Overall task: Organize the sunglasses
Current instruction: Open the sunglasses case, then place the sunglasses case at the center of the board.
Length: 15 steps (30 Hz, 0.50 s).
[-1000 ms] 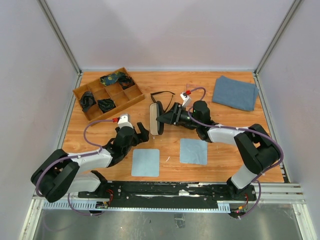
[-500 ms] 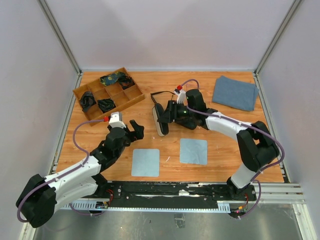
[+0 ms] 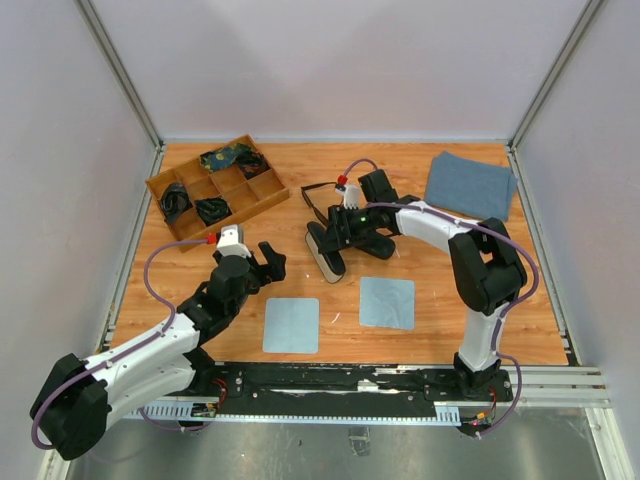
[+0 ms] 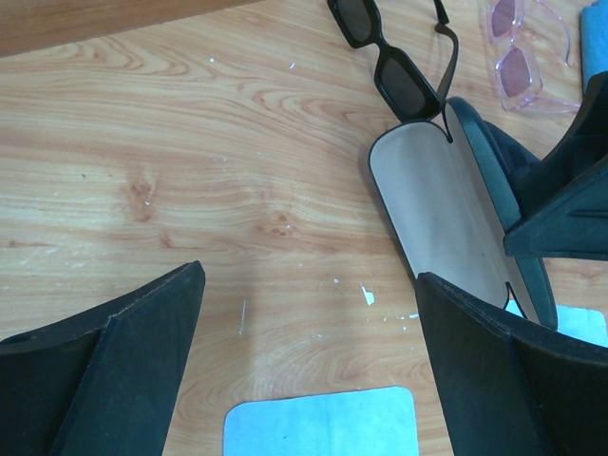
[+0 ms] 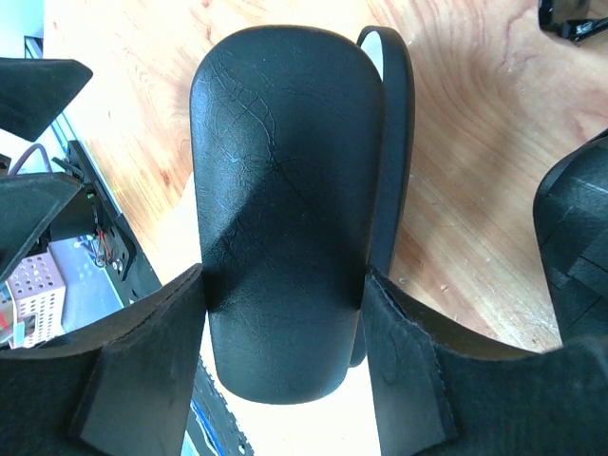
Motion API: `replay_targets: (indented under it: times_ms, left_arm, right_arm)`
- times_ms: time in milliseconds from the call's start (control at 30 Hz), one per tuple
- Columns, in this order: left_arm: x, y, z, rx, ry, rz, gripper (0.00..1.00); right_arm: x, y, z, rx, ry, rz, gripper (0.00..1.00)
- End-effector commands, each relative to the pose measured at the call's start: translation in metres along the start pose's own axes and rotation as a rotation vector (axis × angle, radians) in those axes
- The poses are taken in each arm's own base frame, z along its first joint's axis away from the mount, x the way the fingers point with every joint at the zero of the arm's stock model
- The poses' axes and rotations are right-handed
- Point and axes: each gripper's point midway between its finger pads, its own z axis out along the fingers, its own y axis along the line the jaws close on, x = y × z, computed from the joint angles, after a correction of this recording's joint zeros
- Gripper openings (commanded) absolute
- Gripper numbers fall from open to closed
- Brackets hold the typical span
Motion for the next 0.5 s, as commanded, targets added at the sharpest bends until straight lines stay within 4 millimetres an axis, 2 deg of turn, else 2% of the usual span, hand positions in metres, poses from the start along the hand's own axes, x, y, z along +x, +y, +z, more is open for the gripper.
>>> replay_targets:
  times_ms: [0, 133, 467]
  left_arm:
    - [-0.020, -0.007, 0.000, 0.004, -0.049, -0.011, 0.99]
    - [-0.019, -0.007, 0.001, 0.005, -0.048, -0.011, 0.99]
    - [-0.017, -0.006, 0.002, 0.000, -0.045, -0.013, 0.99]
  right_arm:
    - [0.006, -0.003, -0.002, -0.016, 0.049, -0.023, 0.23]
    - [0.006, -0.007, 0.000, -0.010, 0.053, -0.022, 0.46]
    - [0.001, -0.016, 0.002, 0.002, 0.061, -0.031, 0.70]
